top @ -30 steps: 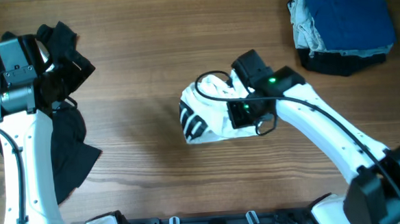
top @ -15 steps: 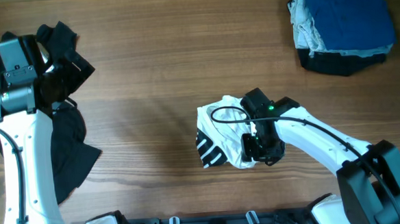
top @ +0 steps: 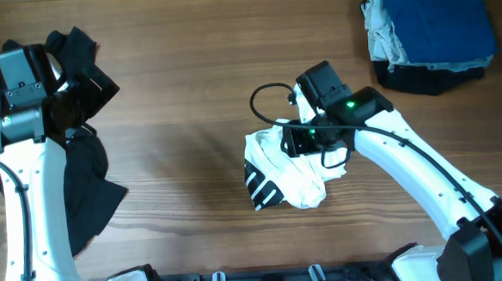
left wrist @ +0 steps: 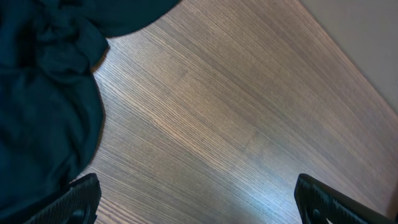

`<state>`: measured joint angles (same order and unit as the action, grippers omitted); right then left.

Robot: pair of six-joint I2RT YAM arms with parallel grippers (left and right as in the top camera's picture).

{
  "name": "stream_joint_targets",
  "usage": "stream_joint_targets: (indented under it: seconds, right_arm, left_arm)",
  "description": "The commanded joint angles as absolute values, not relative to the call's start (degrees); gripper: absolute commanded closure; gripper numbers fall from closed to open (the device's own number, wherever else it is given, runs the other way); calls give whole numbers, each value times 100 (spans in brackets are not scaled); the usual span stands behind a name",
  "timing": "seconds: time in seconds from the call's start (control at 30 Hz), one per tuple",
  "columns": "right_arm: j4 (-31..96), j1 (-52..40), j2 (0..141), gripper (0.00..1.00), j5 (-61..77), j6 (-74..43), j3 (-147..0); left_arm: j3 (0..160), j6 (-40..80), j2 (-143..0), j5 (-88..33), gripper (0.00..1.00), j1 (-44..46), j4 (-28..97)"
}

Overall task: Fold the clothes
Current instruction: 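Grasp the bundled white shirt with the right gripper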

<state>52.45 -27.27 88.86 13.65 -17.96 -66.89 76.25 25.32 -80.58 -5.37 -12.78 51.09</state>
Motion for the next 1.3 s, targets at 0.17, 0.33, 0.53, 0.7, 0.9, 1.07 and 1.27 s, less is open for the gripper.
stream_joint_targets:
  seconds: [0.17,0.33,0.53,0.7,0.9,1.07,1.27]
  right_arm:
    - [4904,-2714,9651,47,1271,-1345,-6700]
    - [4611,-2714,10082,48,1267,-1304,-6700]
    - [4442,-2591,9920,96,650,-1374,-6899]
    - [4856,-2128,9594,96,84,-1363,-7109]
    - [5015,-1286,9555,96,589,-910,-6989]
    - [5030,-1000,9738,89,1083,-617,-6860]
    - [5363,-683,9649,4,1293,-1406,-6945]
  left_arm:
    - [7607,2392,-8082,-436,0,-1304,5113]
    - [7607,2394,-8082,-438,0,-1304,5113]
    - [7607,2392,-8082,-436,0,-1304,5113]
    - [7607,2394,-8082,-438,0,-1304,5113]
    - [7607,2392,-8082,-438,0,-1304,5113]
    - [7607,2394,-8082,-438,0,-1304,5113]
    - [7607,2394,-8082,-438,0,-1304,5118]
